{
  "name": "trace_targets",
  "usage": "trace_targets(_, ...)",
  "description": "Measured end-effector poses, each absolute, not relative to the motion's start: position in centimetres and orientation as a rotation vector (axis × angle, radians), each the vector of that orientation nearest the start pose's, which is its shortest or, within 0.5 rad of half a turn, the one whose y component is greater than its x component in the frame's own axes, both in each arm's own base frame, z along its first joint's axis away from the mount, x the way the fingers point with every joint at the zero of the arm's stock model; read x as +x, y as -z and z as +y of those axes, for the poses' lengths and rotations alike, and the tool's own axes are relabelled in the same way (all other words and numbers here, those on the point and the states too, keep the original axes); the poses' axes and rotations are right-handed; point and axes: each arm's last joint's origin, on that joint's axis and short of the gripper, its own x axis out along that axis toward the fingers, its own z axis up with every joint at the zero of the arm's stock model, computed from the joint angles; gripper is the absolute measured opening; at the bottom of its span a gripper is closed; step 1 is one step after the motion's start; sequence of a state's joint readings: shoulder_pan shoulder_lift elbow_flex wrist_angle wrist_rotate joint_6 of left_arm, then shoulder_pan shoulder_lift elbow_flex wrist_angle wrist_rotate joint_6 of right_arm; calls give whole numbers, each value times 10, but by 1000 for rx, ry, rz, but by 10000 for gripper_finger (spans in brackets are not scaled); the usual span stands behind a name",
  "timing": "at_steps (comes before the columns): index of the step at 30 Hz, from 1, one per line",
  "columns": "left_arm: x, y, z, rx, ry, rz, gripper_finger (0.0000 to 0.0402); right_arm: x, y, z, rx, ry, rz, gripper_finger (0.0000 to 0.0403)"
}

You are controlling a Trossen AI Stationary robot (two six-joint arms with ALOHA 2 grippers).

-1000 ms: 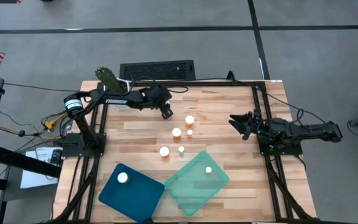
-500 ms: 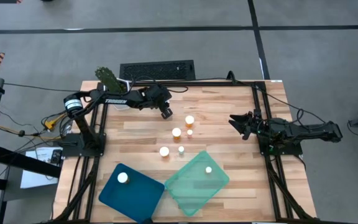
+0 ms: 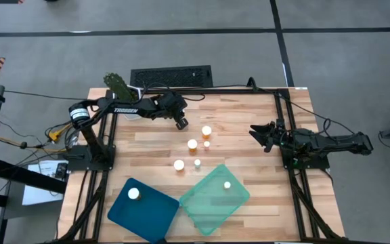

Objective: Pick and place medicine bottles into bin by pill shape (circle, oval)
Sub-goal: Put the small yellow pill bottle into the green bin

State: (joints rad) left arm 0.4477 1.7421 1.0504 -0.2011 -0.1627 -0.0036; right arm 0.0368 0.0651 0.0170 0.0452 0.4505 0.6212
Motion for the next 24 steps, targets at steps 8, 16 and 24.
trace_targets(8,317,-185,154,-124,-564,870,48,98,-169,-9,612,401,-126,260)
trace_targets(16,314,-188,152,-122,-560,879,64,98,-169,-9,611,400,-125,260)
trace_targets(24,309,-211,149,-121,-502,801,182,98,-168,-9,611,398,-124,260)
